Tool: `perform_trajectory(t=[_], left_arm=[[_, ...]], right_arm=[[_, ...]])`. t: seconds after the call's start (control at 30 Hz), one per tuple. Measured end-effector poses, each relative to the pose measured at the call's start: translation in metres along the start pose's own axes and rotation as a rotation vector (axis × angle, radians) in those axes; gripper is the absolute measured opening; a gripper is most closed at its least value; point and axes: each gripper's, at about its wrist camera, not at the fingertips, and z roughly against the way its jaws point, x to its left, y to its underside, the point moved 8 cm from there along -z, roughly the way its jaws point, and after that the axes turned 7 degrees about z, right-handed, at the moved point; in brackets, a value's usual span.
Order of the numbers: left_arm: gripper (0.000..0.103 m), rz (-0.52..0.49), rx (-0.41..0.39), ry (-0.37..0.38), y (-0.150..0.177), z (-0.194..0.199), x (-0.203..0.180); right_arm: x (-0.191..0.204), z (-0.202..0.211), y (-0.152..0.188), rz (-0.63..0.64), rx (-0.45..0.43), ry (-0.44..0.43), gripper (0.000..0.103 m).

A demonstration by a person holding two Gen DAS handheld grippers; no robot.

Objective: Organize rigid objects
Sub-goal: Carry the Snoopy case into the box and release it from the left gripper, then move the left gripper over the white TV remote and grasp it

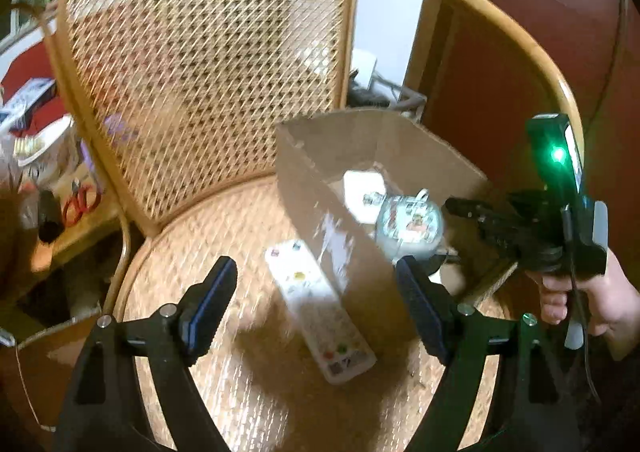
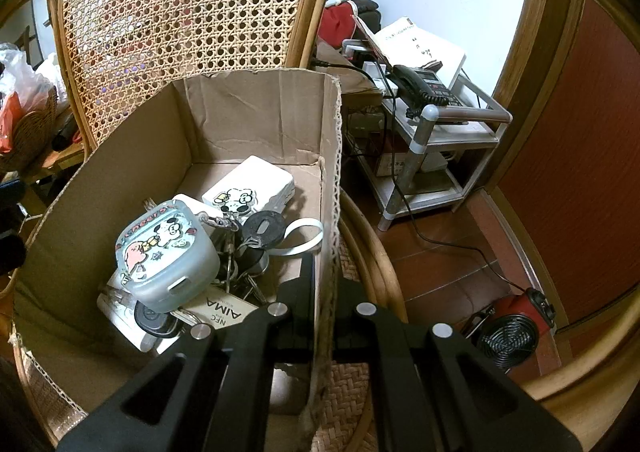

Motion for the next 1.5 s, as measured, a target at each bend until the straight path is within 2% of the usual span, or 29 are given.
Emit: perform_trajectory(t=[0.07, 0.37, 0.5, 0.67, 0.87, 1.03, 1.17, 1.27, 1.5], left_arm=[[0.081, -0.005, -0.001, -0.031, 0.006, 0.001, 0.009], [0.081, -0.008, 0.149, -0.106, 0.035, -0.044, 0.017], [0.081, 0.008, 0.205, -0.099, 0.037, -0.071, 0.015], [0.089, 0.013, 0.217, -0.091, 0.036, -0.080, 0.020], [0.092, 0.032, 0.231, -0.148, 0.042, -0.081, 0.036], [0.091, 0.045, 0.217, -0.252, 0.042, -0.072, 0.059], [0.091, 0.097, 0.213, -0.189, 0.038, -0.071, 0.061], [0.090, 0.084, 0.212, -0.171, 0.033, -0.076, 0.054], [0.091, 0.019, 0.278, -0.164, 0.046, -0.094, 0.035]], right_arm=[[-0.002, -0.001, -0.001, 0.002, 0.001, 0.002, 0.007], [-0.002, -0.001, -0.002, 0.000, 0.001, 0.006, 0.007], [-0.001, -0.001, -0.002, 0.001, 0.001, 0.004, 0.007], [0.004, 0.000, -0.001, -0.002, 0.004, 0.010, 0.007], [0.005, 0.001, -0.001, -0.002, 0.003, 0.009, 0.007], [0.005, 0.000, -0.001, -0.002, 0.003, 0.010, 0.007], [0.005, 0.000, -0.001, -0.002, 0.004, 0.010, 0.007], [0.005, 0.000, -0.001, -0.003, 0.003, 0.009, 0.007], [0.007, 0.001, -0.002, -0.002, 0.004, 0.009, 0.007]])
